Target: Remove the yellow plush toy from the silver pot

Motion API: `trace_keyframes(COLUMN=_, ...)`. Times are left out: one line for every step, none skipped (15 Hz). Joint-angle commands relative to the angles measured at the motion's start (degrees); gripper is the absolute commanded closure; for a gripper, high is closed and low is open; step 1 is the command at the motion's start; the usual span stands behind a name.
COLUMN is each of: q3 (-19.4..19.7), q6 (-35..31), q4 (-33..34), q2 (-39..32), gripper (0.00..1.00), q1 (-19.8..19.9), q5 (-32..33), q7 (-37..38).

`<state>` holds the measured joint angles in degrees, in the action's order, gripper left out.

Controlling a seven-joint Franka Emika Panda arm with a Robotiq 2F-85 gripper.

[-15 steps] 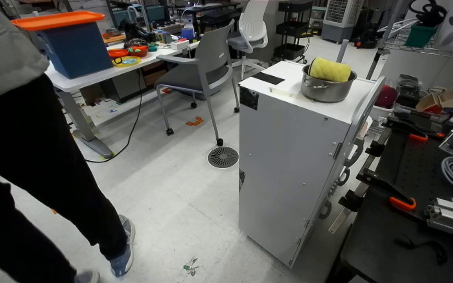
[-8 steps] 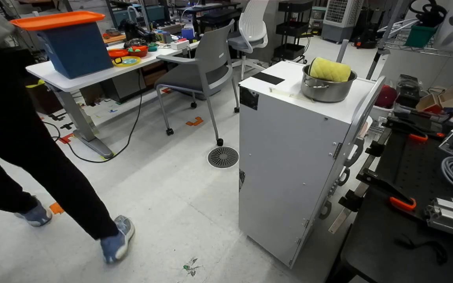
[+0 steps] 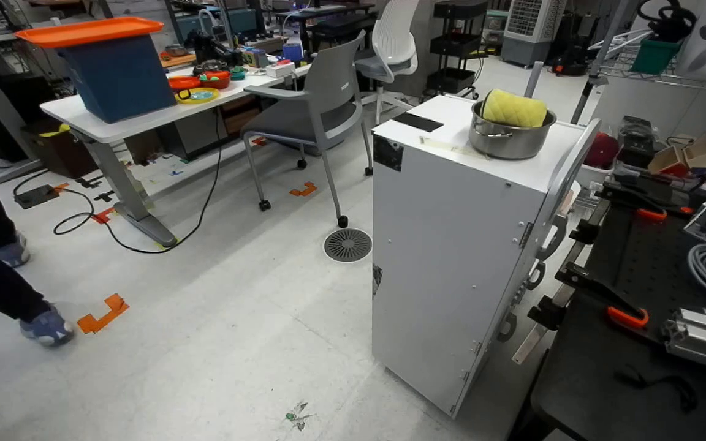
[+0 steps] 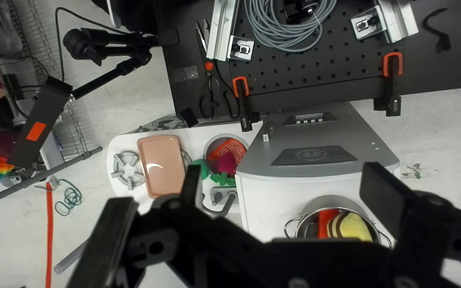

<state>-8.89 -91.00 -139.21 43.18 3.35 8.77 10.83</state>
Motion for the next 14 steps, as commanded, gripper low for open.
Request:
trace_keyframes(q3=0.9, q6=0.3, q4=0.2, q2=-0.2, gripper=0.00, q1=-1.3, q5=0.6, q7=0.7)
trace_keyframes(q3=0.9, q6=0.3, q4=0.2, q2=-0.2, gripper=0.00, q1=-1.3, q5=0.6, q7=0.7)
trace_keyframes(q3=0.9, q6=0.3, q4=0.2, q2=-0.2, gripper=0.00, q1=-1.3, q5=0.6, q7=0.7)
trace_keyframes(q3=0.9, q6=0.3, q4=0.2, q2=-0.2, gripper=0.00, q1=-1.3, q5=0.6, q7=0.7)
trace_keyframes(q3=1.6, q6=0.0, q4=0.4, q2=-0.1, gripper=0.00, q1=-1.0, q5=0.6, q7=0.6)
trace_keyframes(q3=1.9, q6=0.0, q4=0.6, q2=-0.2, gripper=0.00, q1=-0.6, q5=0.7, q7=0.9)
trace_keyframes(q3=2.4, q6=0.1, q4=1.0, q2=-0.4, gripper=0.00, q1=-0.1, q5=0.7, q7=1.2)
trace_keyframes(q3=2.9, q6=0.1, q4=1.2, q2=-0.6, gripper=0.00, q1=0.2, q5=0.7, q7=1.6)
trace_keyframes(q3=3.1, q6=-0.1, q4=1.3, q2=-0.8, gripper=0.00, q1=0.6, q5=1.0, q7=2.2)
trace_keyframes(q3=3.3, q6=-0.4, q4=1.2, q2=-1.0, gripper=0.00, q1=0.8, q5=1.3, q7=2.7)
trace_keyframes(q3=3.3, q6=-0.7, q4=1.2, q2=-1.1, gripper=0.00, q1=1.1, q5=1.7, q7=3.2)
trace_keyframes(q3=3.0, q6=-0.9, q4=1.2, q2=-1.4, gripper=0.00, q1=1.5, q5=2.4, q7=3.9)
trace_keyframes(q3=2.8, q6=-1.2, q4=1.3, q2=-1.7, gripper=0.00, q1=1.8, q5=3.2, q7=4.6)
trace_keyframes(q3=2.5, q6=-1.8, q4=1.4, q2=-2.4, gripper=0.00, q1=2.2, q5=4.0, q7=5.5)
